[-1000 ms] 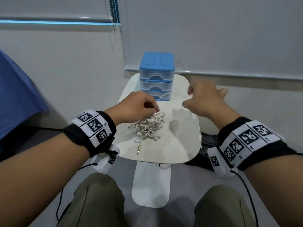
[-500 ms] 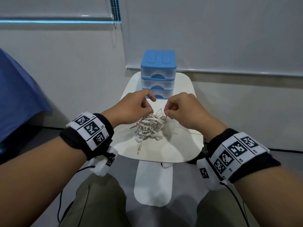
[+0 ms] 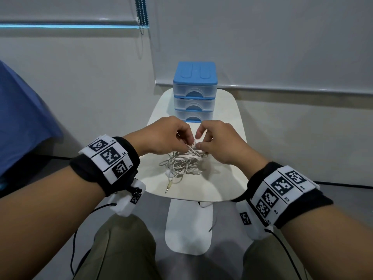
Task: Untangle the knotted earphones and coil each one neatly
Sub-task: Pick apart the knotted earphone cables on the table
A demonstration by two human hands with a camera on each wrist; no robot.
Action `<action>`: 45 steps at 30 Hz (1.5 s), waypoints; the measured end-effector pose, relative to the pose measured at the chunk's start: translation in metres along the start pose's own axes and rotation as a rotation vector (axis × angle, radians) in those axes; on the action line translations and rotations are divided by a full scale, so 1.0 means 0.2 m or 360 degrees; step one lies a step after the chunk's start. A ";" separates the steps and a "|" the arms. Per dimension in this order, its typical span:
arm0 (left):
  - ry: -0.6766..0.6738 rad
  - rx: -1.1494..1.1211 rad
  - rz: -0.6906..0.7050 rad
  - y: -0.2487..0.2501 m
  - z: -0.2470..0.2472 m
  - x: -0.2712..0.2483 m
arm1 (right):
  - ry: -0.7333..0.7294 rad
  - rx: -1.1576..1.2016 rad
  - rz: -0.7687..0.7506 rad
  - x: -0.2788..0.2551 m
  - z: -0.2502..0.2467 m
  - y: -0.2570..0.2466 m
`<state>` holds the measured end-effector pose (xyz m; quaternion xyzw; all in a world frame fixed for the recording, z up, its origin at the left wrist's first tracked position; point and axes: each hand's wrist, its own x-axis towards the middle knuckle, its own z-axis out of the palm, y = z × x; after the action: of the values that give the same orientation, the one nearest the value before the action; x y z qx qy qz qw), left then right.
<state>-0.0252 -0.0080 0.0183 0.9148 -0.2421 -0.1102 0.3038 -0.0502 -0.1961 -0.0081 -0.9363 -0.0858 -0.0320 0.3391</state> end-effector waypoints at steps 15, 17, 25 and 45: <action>0.0113 -0.0048 0.0145 -0.03 0.02 0.02 | -0.0095 0.0148 -0.0114 0.02 -0.09 -0.02; 0.0108 -0.0059 0.0143 -0.03 0.02 0.02 | -0.0160 0.0203 -0.0084 0.02 -0.07 -0.02; -0.0096 -0.0225 0.0177 -0.04 -0.01 0.00 | -0.0151 0.0254 -0.0005 0.05 -0.04 0.00; -0.0004 -0.0193 0.0132 -0.09 0.04 0.02 | -0.0628 0.0087 -0.0110 -0.02 -0.16 -0.12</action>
<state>-0.0181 -0.0019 0.0016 0.8837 -0.2730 -0.1131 0.3628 -0.0583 -0.1987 0.0302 -0.9114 -0.1834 0.1428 0.3396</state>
